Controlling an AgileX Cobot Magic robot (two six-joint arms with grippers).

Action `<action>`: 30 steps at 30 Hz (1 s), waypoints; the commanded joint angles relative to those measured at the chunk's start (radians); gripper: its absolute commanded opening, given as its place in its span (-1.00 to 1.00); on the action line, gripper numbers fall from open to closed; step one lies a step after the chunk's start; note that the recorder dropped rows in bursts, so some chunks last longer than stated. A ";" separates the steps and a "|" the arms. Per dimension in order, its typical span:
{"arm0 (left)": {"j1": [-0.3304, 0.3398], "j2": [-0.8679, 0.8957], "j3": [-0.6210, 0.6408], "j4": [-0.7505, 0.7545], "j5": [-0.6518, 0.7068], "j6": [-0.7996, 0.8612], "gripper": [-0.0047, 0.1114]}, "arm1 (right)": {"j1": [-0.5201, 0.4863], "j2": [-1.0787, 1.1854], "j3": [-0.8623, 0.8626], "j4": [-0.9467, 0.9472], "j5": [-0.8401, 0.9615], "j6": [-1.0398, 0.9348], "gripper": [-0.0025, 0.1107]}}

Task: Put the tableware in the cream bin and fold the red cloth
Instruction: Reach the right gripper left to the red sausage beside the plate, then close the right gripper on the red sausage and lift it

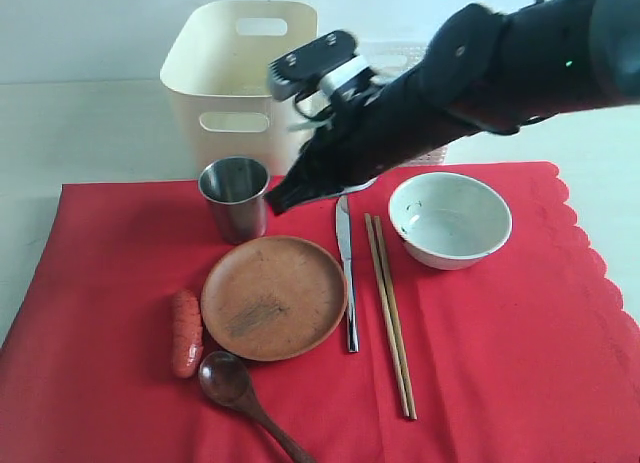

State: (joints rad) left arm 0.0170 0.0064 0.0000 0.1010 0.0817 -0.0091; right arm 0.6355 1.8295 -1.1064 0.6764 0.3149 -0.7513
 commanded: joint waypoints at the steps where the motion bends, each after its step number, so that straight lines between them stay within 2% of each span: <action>1: 0.001 -0.006 0.000 0.002 0.002 -0.003 -0.92 | 0.137 0.016 0.005 0.003 -0.045 -0.011 -0.84; 3: 0.001 -0.006 0.000 0.002 0.002 -0.003 -0.92 | 0.186 0.034 0.005 0.001 -0.091 -0.006 -0.64; 7: 0.001 -0.006 0.000 0.002 0.002 -0.003 -0.92 | 0.256 0.082 -0.029 0.001 -0.083 -0.006 -0.05; 10: 0.001 -0.006 0.000 0.002 0.002 -0.003 -0.92 | 0.288 0.114 -0.076 -0.017 -0.029 -0.006 0.17; 19: 0.001 -0.006 0.000 0.002 0.002 -0.003 -0.92 | 0.318 0.245 -0.253 -0.107 0.175 0.010 0.19; 23: 0.001 -0.006 0.000 0.002 0.002 -0.003 -0.92 | 0.318 0.280 -0.317 -0.267 0.256 0.127 0.19; 27: 0.001 -0.006 0.000 0.002 0.002 -0.003 -0.92 | 0.318 0.297 -0.338 -0.435 0.237 0.308 0.19; 30: 0.001 -0.006 0.000 0.002 0.002 -0.003 -0.92 | 0.318 0.314 -0.347 -0.468 0.232 0.370 0.19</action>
State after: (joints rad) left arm 0.0170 0.0064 0.0000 0.1010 0.0817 -0.0091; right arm 0.9524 2.1277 -1.4414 0.2590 0.5540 -0.4454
